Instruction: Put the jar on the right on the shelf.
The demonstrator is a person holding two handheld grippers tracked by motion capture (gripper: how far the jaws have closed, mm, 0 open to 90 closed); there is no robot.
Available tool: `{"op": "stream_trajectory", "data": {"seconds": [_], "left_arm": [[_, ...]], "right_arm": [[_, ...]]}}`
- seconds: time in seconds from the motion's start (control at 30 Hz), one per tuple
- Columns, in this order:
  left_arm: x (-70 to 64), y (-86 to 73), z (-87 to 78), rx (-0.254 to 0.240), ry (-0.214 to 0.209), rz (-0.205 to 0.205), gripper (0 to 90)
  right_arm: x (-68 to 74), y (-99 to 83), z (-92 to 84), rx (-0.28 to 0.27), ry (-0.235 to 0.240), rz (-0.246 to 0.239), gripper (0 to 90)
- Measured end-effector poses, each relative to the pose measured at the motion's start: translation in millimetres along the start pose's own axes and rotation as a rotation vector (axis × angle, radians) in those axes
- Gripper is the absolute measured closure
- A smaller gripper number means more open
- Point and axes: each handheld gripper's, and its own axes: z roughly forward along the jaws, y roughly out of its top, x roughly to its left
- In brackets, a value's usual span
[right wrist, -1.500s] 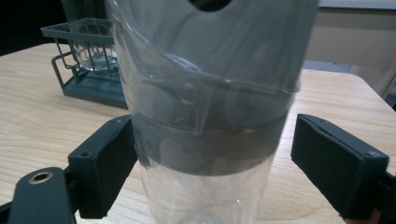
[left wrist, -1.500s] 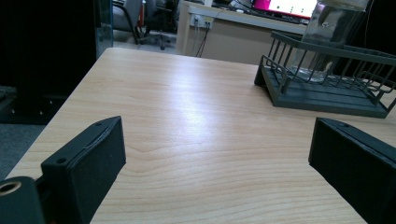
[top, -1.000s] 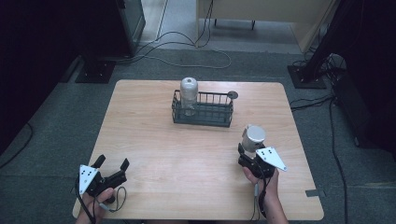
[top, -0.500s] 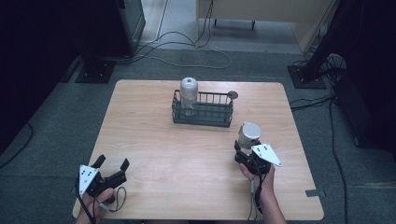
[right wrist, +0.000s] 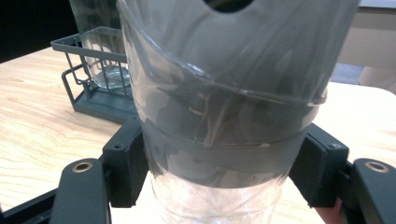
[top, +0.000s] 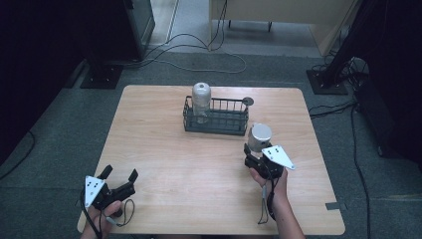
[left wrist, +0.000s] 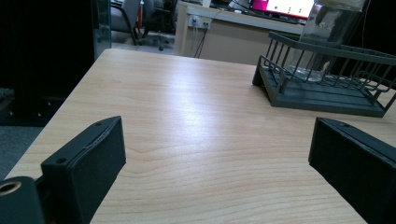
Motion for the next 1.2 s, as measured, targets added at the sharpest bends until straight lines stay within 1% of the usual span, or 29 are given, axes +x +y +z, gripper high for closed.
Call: {"op": "stream_trajectory", "data": {"seconds": [0.17, 0.3, 0.43, 0.8, 0.93, 1.2], "left_arm": [[0.6, 0.0, -0.2, -0.001, -0.002, -0.006, 3.9], [1.5, 0.0, -0.4, -0.002, -0.002, -0.014, 3.9], [1.4, 0.0, -0.5, -0.002, -0.003, -0.011, 3.9], [3.0, 0.1, -0.4, -0.003, -0.001, -0.028, 3.9], [2.2, 0.0, -0.3, -0.003, -0.003, -0.023, 3.9], [2.3, 0.2, 0.0, -0.002, 0.002, -0.026, 3.9]], "right_arm": [[7.0, 7.6, 7.5, 0.001, 0.014, -0.020, 30.2], [11.4, 13.2, 12.4, 0.002, 0.018, -0.005, 30.3], [15.7, 18.6, 16.5, -0.001, 0.022, -0.013, 30.3], [22.4, 30.6, 23.2, -0.004, 0.024, -0.025, 30.3], [24.0, 36.7, 24.8, -0.009, 0.030, -0.035, 30.3], [24.2, 49.4, 27.6, -0.019, 0.030, -0.030, 30.3]]}}
